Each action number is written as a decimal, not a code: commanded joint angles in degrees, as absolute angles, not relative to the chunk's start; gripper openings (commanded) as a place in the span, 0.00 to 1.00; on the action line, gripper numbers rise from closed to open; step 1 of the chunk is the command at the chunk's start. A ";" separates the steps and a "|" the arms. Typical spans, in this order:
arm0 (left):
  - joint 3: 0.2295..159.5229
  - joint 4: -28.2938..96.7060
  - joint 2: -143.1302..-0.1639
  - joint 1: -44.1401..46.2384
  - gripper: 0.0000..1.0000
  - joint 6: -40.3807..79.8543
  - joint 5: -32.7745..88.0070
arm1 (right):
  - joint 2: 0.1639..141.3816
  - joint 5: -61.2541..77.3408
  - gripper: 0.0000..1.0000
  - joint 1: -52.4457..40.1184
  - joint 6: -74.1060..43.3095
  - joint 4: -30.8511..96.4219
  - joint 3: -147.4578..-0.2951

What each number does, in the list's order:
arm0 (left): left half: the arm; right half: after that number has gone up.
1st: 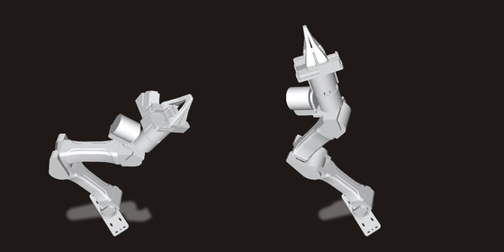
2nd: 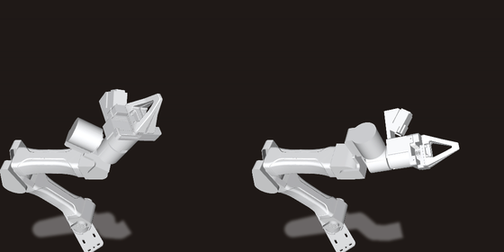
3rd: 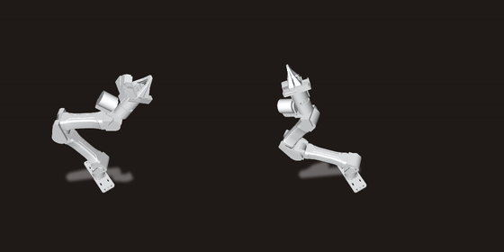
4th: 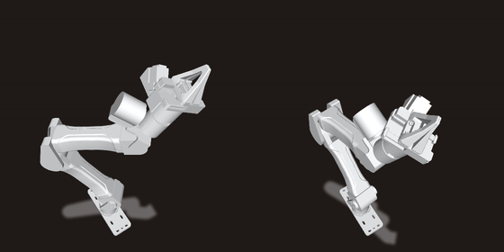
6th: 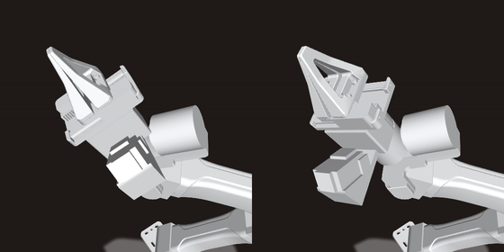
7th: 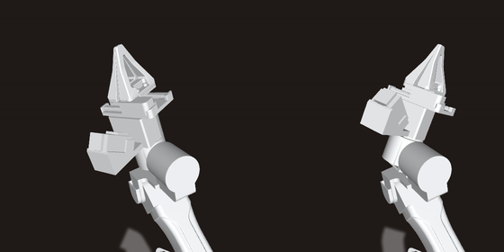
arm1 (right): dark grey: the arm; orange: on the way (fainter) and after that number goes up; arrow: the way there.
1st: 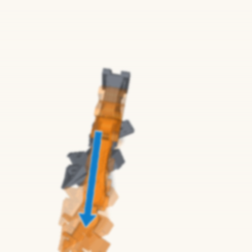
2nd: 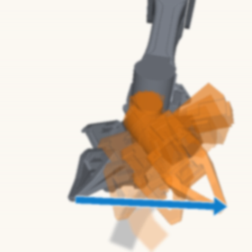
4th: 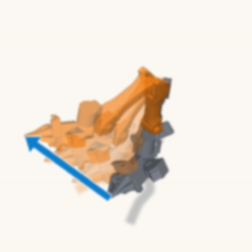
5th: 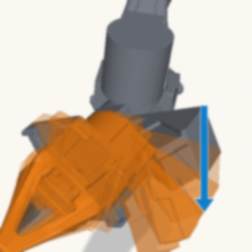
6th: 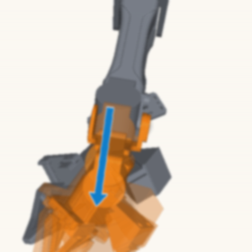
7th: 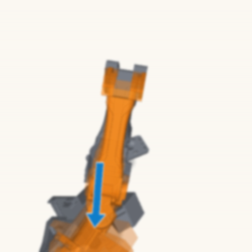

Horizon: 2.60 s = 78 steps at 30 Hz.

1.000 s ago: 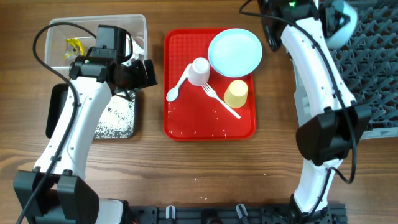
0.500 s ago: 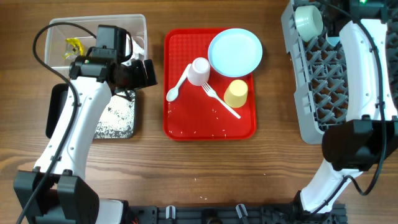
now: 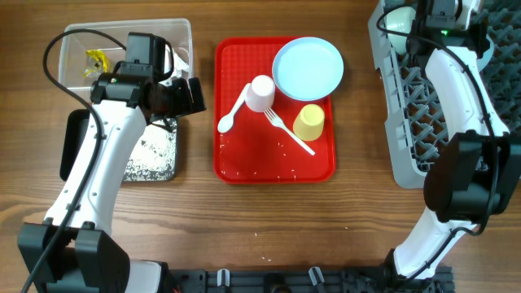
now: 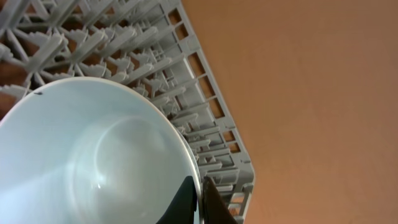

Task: Sort waste into correct bins and load items into the dishwasher rack
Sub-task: 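Lift the light blue bowl and carry it over the rack, then lower the light blue bowl into the rack slots and release it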

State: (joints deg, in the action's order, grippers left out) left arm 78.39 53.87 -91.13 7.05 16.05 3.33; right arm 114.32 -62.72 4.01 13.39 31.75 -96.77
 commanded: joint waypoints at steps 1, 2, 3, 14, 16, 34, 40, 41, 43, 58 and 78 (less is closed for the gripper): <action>78.65 53.84 -91.53 6.90 1.00 16.80 3.99 | 114.91 -64.27 0.04 2.79 15.03 30.74 -96.44; 78.65 53.84 -91.53 6.90 1.00 16.80 3.99 | 114.91 -64.25 0.04 2.24 14.98 30.74 -96.20; 78.65 53.84 -91.53 6.90 1.00 16.80 3.99 | 114.91 -64.12 0.04 1.80 14.98 30.70 -96.01; 78.65 53.84 -91.53 6.90 1.00 16.80 3.99 | 114.91 -66.46 0.04 -0.05 21.26 23.16 -88.31; 78.65 53.84 -91.53 6.90 1.00 16.80 3.99 | 114.91 -66.50 0.04 -0.05 21.39 22.87 -88.16; 78.65 53.84 -91.53 6.90 1.00 16.80 3.99 | 114.91 -65.82 0.04 -6.09 22.96 21.56 -88.01; 78.65 53.84 -91.53 6.90 1.00 16.78 3.99 | 114.91 -68.38 0.04 -4.40 27.68 16.62 -88.01; 78.65 53.84 -91.53 6.90 1.00 16.80 3.99 | 114.91 -68.47 0.04 -4.25 28.56 16.80 -87.96; 78.65 53.84 -91.53 6.90 1.00 16.80 3.99 | 114.91 -68.60 0.04 -3.99 28.56 16.75 -87.48; 78.65 53.84 -91.53 6.90 1.00 16.80 3.99 | 114.91 -70.65 0.04 -0.38 34.41 8.12 -80.90; 78.65 53.82 -91.53 6.90 1.00 16.78 3.99 | 114.91 -66.28 0.04 -5.19 37.39 10.15 -80.86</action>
State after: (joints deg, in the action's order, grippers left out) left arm 78.39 53.84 -91.13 7.05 16.05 3.33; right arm 114.21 -70.98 -2.35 37.36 9.56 -81.87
